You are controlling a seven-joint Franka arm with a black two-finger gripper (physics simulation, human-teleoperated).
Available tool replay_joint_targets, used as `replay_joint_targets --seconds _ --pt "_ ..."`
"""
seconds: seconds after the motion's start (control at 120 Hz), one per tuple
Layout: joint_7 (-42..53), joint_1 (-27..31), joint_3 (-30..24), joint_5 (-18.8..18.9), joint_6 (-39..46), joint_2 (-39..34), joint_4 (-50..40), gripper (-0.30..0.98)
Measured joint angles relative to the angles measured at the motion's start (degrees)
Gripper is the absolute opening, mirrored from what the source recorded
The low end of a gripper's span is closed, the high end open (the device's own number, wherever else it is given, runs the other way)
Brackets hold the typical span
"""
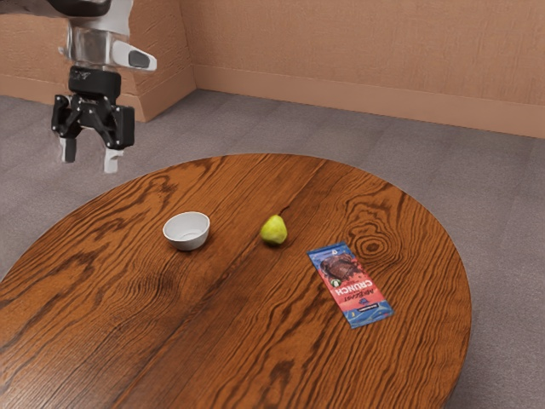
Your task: Place the pear in the bowl.
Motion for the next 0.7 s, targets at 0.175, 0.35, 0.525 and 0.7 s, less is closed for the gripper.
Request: replay_joint_targets --seconds 0.175,0.35,0.525,0.7 --pt "1.0 2.0 1.2 -0.7 16.0 0.1 -1.2 0.69" --pt "1.6 2.3 1.3 -0.9 22.8 0.0 -1.2 0.69" --pt "-1.6 2.5 -1.2 -0.4 26.3 0.4 0.2 0.69" --pt "-9.2 1.4 -6.1 -0.4 30.9 7.5 0.4 0.69"
